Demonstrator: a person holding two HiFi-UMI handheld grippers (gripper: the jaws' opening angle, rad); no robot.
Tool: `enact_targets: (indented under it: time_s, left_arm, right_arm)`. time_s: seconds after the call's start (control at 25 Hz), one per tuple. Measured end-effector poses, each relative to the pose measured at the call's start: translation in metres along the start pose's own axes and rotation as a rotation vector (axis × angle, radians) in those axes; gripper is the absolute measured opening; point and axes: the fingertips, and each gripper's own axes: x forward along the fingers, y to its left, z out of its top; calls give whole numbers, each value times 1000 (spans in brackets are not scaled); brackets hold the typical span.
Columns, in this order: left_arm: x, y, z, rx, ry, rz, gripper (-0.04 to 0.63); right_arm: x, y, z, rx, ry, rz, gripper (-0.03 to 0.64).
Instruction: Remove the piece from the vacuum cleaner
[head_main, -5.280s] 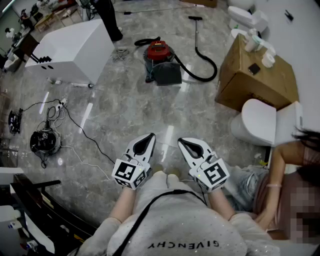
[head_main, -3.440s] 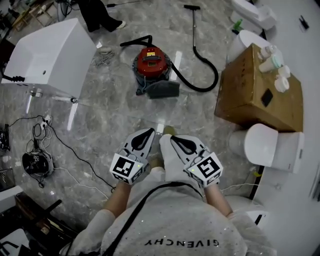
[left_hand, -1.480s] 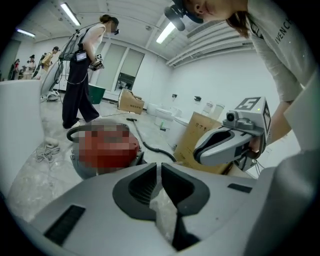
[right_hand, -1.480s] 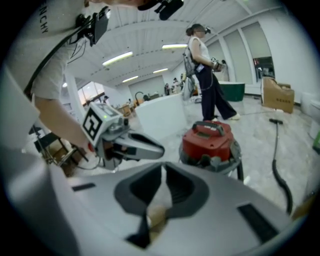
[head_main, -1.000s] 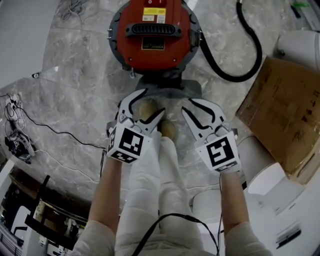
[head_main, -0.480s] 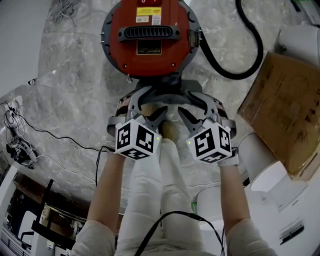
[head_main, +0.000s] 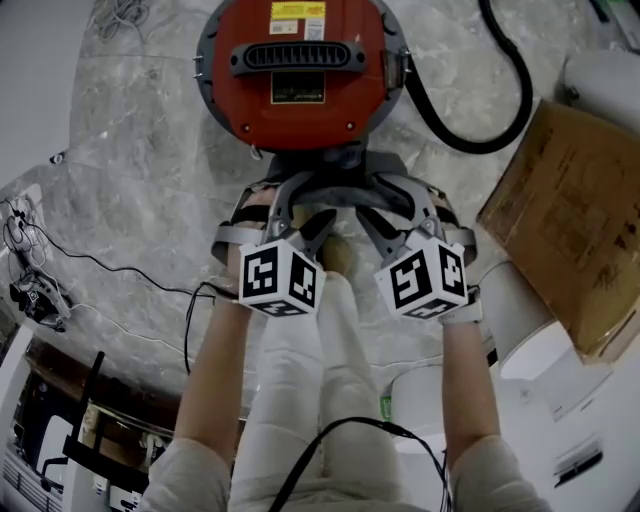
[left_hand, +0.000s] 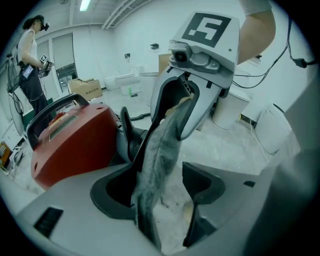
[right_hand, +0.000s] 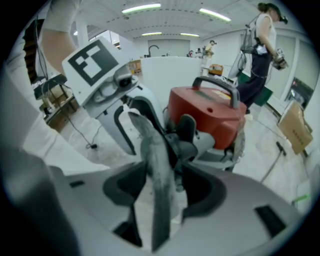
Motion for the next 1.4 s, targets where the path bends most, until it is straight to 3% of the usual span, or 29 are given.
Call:
enact_targets:
  time_s: [0.16, 0.4, 0.56, 0.88, 1.04, 1.4]
  left_arm:
    - [1, 2, 1, -21, -4, 1, 261]
    - [-2, 1, 0, 19, 1, -9, 220]
    - [-9, 2, 0, 58, 12, -14, 119]
    - [-15, -2, 1, 37, 15, -48, 55]
    - [-18, -2, 2, 30, 22, -37, 51]
    - [-22, 0, 0, -10, 31, -7, 49]
  right_arm:
    - [2, 3, 1, -53, 1, 24, 212]
    - [2, 4, 1, -107, 4, 41, 206]
    - [-2, 5, 0, -121, 12, 66, 151]
    - [-5, 6, -3, -90, 23, 99, 90]
    - [-8, 8, -4, -53, 15, 87, 60]
    - [-11, 10, -1, -94, 61, 40, 46]
